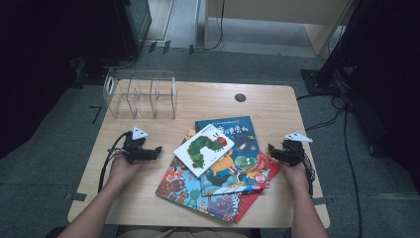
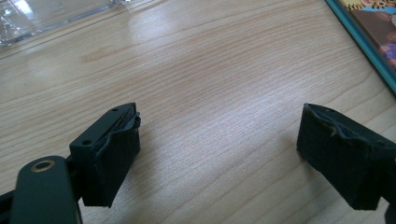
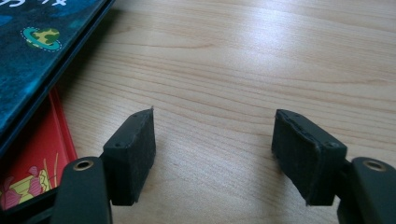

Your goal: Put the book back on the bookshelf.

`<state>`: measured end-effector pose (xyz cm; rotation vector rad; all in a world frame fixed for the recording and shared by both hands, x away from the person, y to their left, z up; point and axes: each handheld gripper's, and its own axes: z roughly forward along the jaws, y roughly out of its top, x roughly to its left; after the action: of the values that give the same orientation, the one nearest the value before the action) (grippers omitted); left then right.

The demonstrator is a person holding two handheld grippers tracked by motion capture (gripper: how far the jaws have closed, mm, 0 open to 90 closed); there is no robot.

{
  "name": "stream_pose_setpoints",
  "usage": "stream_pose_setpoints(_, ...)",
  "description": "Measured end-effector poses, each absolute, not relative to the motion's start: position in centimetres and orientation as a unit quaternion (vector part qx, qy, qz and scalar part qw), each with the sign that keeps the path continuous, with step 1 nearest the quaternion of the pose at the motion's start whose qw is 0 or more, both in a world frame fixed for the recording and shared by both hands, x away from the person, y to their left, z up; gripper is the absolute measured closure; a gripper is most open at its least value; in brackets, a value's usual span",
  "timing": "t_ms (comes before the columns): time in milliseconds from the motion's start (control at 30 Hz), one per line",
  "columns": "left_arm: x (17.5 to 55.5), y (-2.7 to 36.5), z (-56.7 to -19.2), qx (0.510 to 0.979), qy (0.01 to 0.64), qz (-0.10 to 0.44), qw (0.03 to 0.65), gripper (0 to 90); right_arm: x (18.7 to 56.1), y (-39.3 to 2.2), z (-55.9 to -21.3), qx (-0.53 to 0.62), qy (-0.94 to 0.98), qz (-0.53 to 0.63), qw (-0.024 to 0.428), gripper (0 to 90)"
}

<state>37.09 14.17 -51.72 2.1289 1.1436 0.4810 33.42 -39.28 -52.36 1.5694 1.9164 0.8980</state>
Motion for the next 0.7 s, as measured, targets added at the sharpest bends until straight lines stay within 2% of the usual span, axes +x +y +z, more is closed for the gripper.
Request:
stream_pose_setpoints(233, 37.09, 14.19, -51.74, 0.813, 0.439, 0.185, 0.335, 15.5, 33.30, -39.28, -52.33, 0.572, 0.706, 0.335, 0.250, 40.2)
stream_pose_setpoints(367, 37.17, 14.24, -51.70, 0.808, 0.445, 0.191, 0.337, 21.7, 33.21, -39.39, -52.27, 0.573, 0.704, 0.337, 0.251, 49.4)
stream_pose_setpoints(700, 37.15, 14.57, -51.47, 0.812, 0.444, 0.178, 0.335, 22.1, 33.08, -39.67, -51.78, 0.581, 0.706, 0.331, 0.231, 65.5)
